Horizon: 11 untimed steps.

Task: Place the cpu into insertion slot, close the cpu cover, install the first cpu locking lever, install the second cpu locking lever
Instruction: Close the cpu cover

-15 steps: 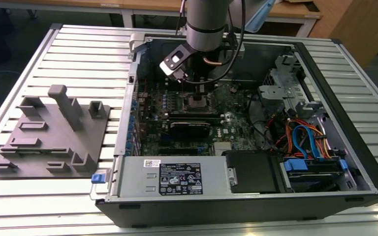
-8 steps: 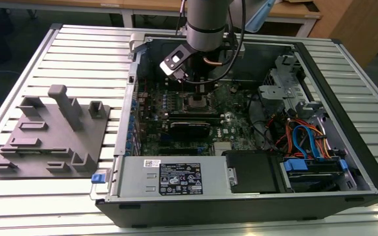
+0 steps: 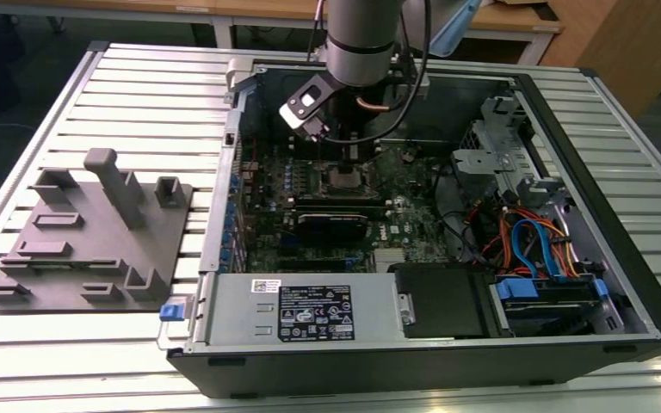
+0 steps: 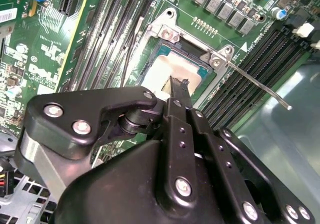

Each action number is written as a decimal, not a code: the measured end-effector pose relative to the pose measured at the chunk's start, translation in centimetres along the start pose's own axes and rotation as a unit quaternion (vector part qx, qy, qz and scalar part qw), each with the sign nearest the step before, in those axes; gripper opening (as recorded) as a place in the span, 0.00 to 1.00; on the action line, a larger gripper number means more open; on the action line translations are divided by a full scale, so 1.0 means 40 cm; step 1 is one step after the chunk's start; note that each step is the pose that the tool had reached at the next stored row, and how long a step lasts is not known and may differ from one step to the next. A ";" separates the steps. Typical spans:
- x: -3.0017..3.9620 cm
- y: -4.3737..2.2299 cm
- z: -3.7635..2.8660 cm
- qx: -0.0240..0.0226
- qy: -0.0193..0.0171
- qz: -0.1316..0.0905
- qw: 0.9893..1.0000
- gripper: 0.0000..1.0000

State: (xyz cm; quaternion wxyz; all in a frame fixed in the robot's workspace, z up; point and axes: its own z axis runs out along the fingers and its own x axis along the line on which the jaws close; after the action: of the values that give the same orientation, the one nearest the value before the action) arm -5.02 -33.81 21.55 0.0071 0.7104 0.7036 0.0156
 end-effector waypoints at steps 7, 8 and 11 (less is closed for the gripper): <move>0.000 0.001 -0.017 0.000 0.000 0.000 1.000 0.10; 0.000 0.001 -0.018 0.000 -0.001 0.000 1.000 0.10; 0.000 0.001 -0.024 0.000 -0.001 0.000 1.000 0.10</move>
State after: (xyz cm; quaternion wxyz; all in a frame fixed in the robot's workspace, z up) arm -5.02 -33.80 22.50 0.0081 0.7104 0.7036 0.0146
